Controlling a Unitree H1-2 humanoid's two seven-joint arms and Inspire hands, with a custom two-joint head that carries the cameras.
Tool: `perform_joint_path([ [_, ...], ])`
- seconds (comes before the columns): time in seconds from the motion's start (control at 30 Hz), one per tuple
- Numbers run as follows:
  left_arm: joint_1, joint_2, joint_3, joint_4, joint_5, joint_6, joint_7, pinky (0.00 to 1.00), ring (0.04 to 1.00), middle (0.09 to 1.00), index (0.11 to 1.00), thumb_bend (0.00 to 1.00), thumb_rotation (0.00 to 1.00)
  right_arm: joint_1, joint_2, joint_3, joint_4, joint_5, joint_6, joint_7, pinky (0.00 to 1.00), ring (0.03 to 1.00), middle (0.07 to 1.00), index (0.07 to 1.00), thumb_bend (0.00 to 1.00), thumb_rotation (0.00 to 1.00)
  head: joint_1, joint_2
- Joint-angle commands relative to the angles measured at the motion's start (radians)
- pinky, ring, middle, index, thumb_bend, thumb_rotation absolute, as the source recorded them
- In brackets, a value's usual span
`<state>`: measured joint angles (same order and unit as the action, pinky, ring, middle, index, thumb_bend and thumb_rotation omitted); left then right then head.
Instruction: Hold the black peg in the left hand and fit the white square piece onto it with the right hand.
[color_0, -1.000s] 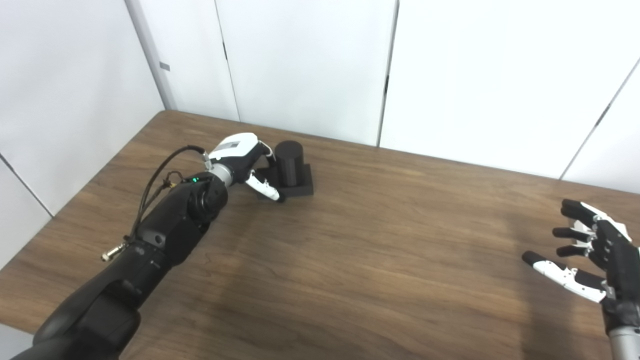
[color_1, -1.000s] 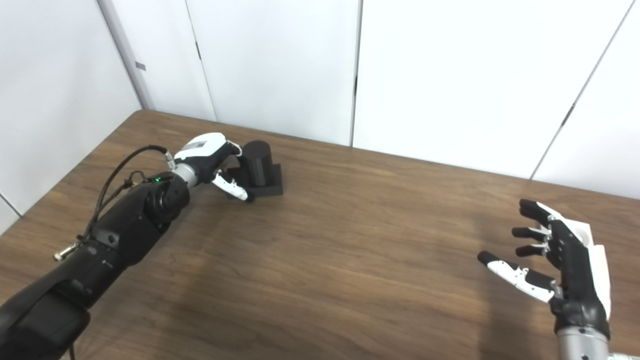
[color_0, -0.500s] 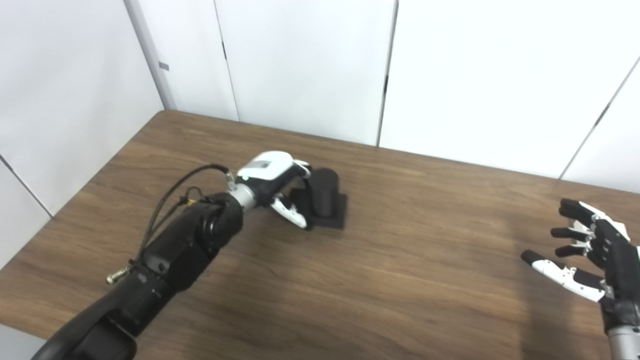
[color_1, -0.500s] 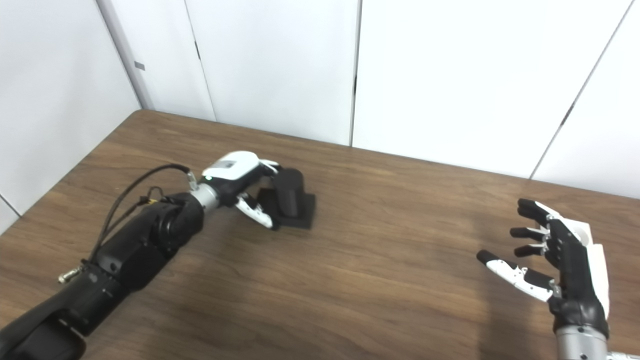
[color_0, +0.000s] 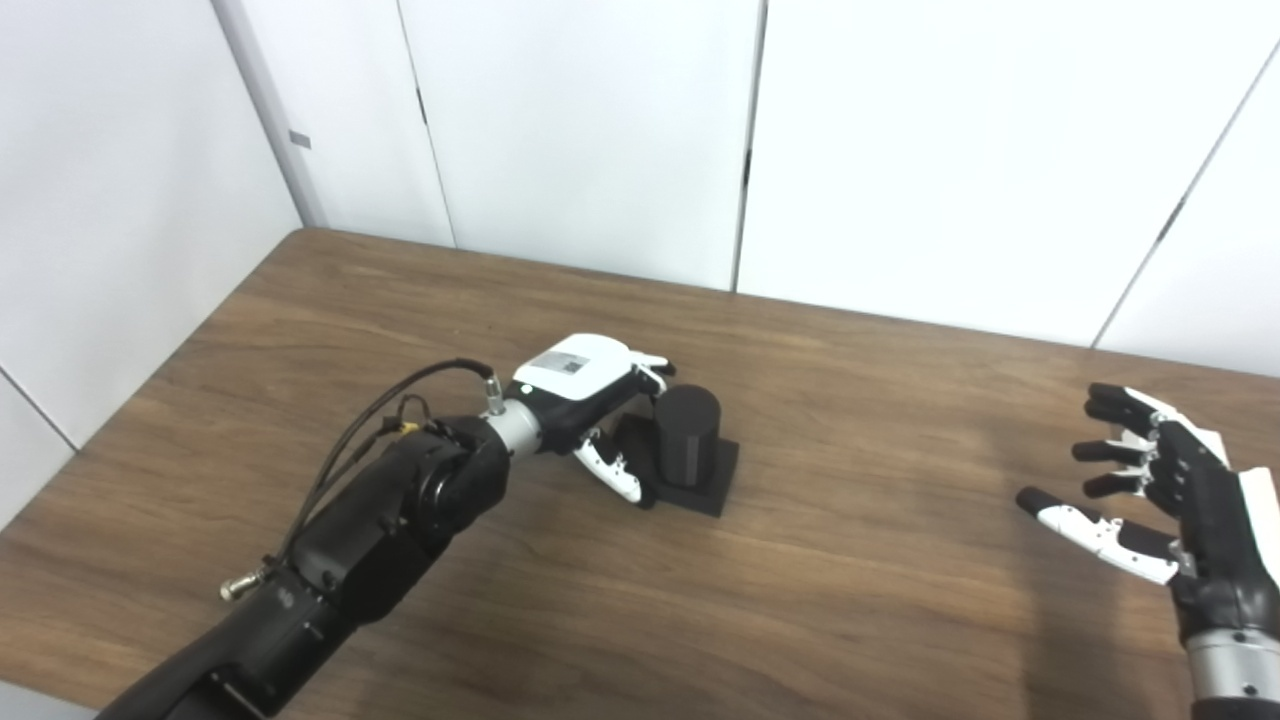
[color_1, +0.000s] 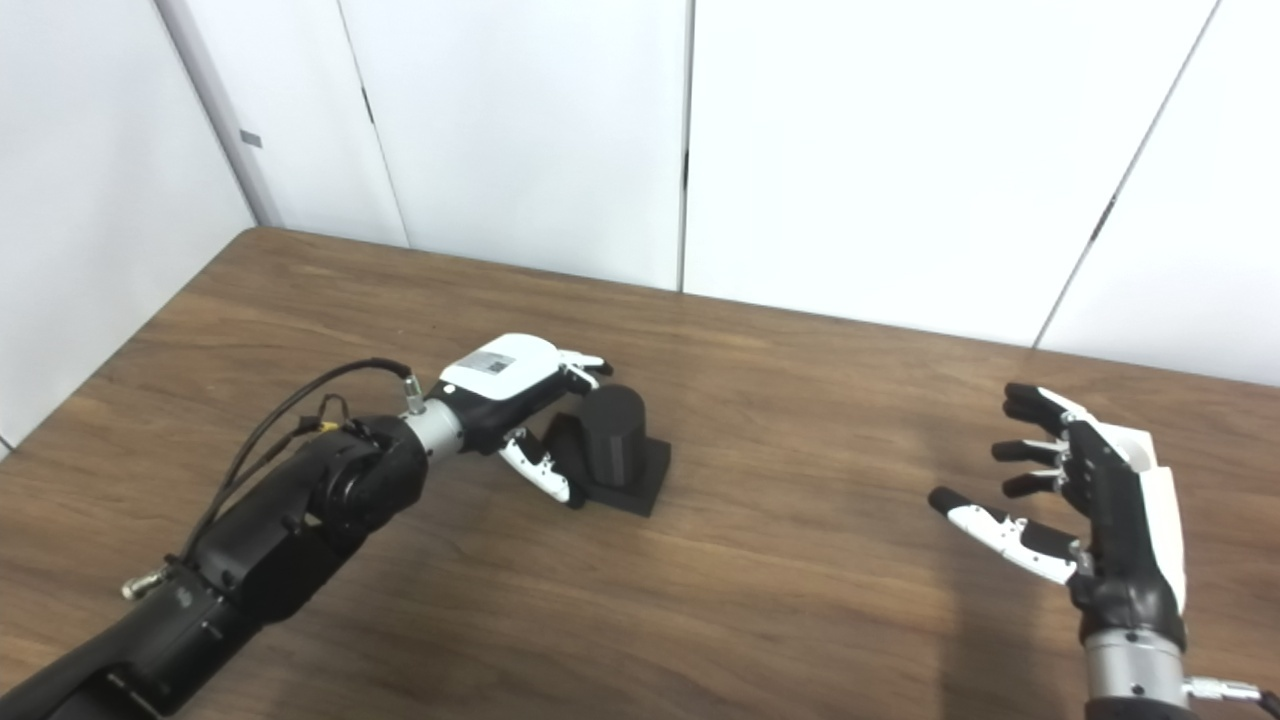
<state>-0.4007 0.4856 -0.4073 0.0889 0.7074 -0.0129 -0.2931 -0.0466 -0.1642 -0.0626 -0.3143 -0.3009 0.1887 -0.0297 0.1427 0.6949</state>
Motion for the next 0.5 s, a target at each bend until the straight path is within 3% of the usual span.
perform_joint_path([
  [0.0,-0.005,-0.01,-0.018,-0.032,0.004,-0.036,-0.013,0.83,0.912,0.913,0.489,0.52,0.07,-0.033,-0.008,-0.004,-0.016,-0.006,-0.049,-0.018,0.49,0.635,0.77,0.764,0.61,0.0,-0.008,0.002],
  [0.27,0.02,-0.042,-0.071,-0.063,0.003,-0.085,-0.033,0.79,0.901,0.914,0.489,0.52,0.07,-0.033,-0.008,-0.003,-0.007,-0.002,-0.058,-0.028,0.48,0.637,0.773,0.768,0.62,0.0,-0.032,0.011],
  [0.47,0.032,-0.065,-0.115,-0.072,0.019,-0.104,-0.057,0.83,0.909,0.915,0.49,0.52,0.07,-0.035,-0.007,-0.003,-0.004,0.008,-0.064,-0.028,0.49,0.637,0.777,0.773,0.62,0.0,-0.062,0.018],
])
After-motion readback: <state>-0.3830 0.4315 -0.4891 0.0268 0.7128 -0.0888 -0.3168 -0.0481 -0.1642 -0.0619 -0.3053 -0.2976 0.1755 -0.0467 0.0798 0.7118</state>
